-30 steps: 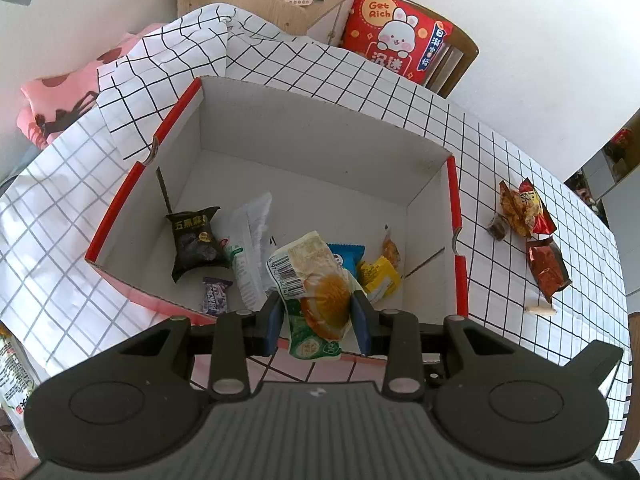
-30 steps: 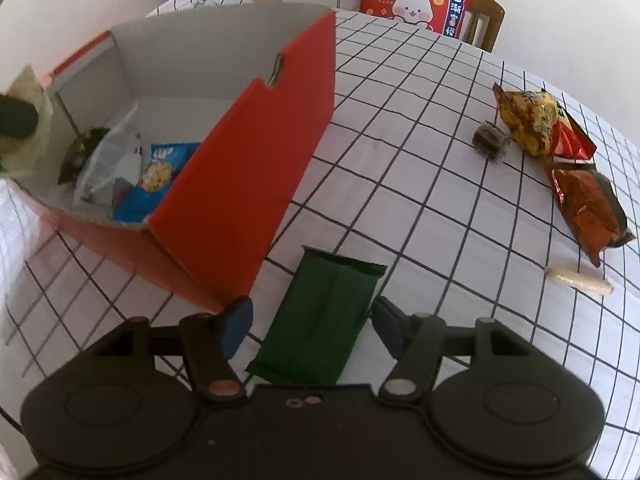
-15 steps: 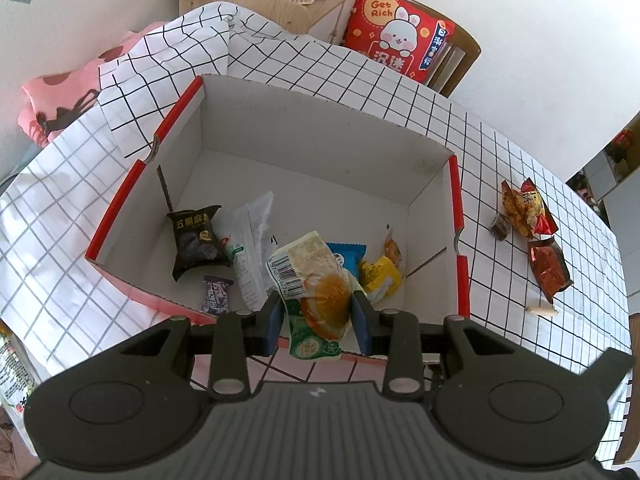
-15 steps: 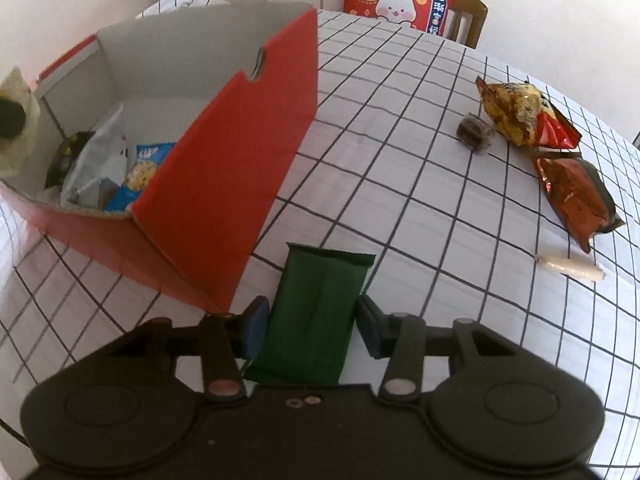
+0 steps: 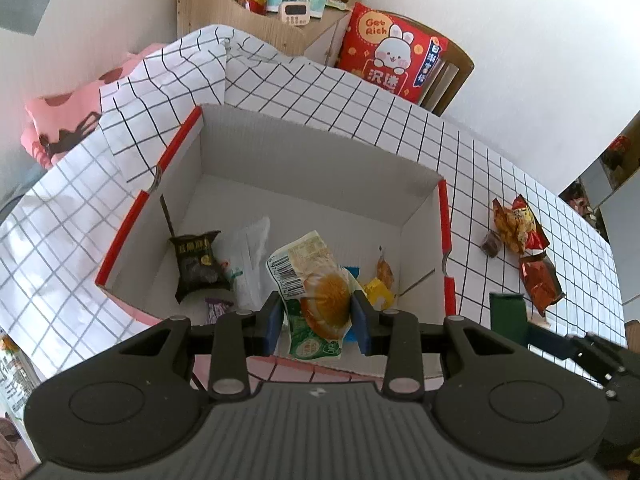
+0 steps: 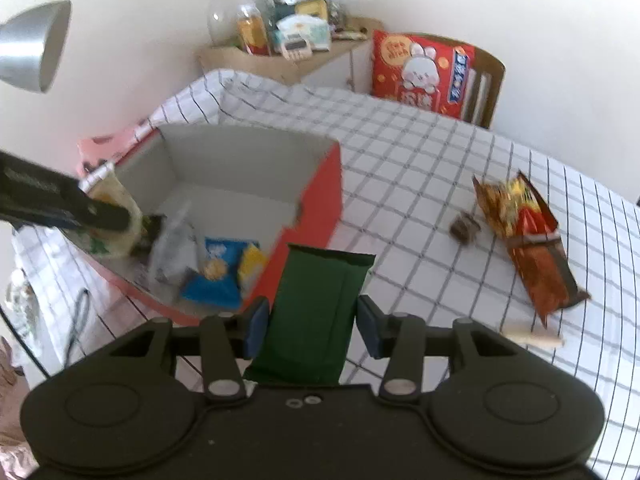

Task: Organize snacks
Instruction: 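Carry the pastry packet and green cracker packet over the red box with both grippers, then open both grippers to drop the snacks into the box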

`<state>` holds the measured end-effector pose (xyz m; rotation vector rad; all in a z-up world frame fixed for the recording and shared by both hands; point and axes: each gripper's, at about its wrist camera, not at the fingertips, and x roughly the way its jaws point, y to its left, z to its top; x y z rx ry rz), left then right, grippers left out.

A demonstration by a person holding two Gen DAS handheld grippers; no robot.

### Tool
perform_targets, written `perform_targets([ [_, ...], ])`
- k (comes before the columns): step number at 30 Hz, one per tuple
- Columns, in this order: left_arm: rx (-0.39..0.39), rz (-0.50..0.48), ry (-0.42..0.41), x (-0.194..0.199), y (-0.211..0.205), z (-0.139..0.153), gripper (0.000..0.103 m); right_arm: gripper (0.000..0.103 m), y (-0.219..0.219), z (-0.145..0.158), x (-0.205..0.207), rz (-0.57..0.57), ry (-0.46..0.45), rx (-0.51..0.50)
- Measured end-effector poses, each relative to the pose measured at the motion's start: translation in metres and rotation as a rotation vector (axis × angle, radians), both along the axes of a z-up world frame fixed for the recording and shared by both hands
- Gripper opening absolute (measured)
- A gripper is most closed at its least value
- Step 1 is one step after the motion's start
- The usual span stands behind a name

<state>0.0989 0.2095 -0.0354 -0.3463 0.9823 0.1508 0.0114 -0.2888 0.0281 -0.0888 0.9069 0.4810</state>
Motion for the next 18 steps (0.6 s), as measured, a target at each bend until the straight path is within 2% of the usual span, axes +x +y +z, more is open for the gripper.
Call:
perform_targets([
  [9, 0.04, 0.017, -0.023, 0.01, 0.01, 0.004, 0.035, 0.046, 0.037, 0.018, 0.021, 0.063, -0.046, 0.022],
  [18, 0.093, 0.048, -0.01, 0.032, 0.033, -0.007, 0.036, 0.046, 0.08, 0.002, 0.043, 0.12, -0.027, 0.009],
])
